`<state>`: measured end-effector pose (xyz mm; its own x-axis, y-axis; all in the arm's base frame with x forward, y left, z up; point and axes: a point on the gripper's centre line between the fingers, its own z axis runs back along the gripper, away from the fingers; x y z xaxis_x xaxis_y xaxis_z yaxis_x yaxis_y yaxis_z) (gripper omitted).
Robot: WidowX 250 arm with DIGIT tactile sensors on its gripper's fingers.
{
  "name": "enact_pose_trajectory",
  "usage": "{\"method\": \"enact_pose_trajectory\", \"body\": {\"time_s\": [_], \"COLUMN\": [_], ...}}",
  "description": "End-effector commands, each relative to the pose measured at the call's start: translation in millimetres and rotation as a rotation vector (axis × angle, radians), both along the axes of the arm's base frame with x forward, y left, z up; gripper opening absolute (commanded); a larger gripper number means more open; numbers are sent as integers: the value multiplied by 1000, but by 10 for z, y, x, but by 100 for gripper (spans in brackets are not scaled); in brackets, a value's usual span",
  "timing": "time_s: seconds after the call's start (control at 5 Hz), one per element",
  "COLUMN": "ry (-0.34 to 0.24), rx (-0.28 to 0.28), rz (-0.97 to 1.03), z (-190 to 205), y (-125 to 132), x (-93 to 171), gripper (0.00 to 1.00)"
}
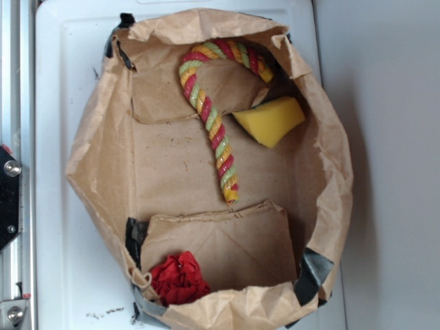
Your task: Grab the red paper.
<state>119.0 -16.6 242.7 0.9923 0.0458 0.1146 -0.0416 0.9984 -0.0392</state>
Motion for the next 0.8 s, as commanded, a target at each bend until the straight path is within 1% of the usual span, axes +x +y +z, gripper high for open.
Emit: {"method": "enact_pose_trajectory", "body": {"time_s": [0.0, 0.2, 0.4, 0.6], "ry": [0, 5, -23, -53], "rx": [0, 24, 47, 1], "rz": [0, 122, 172, 247], "z": [0, -72, -82, -134], "y": [0, 165, 283, 371], "x": [0, 467, 796, 1102], "gripper": [100, 100, 100, 100]}}
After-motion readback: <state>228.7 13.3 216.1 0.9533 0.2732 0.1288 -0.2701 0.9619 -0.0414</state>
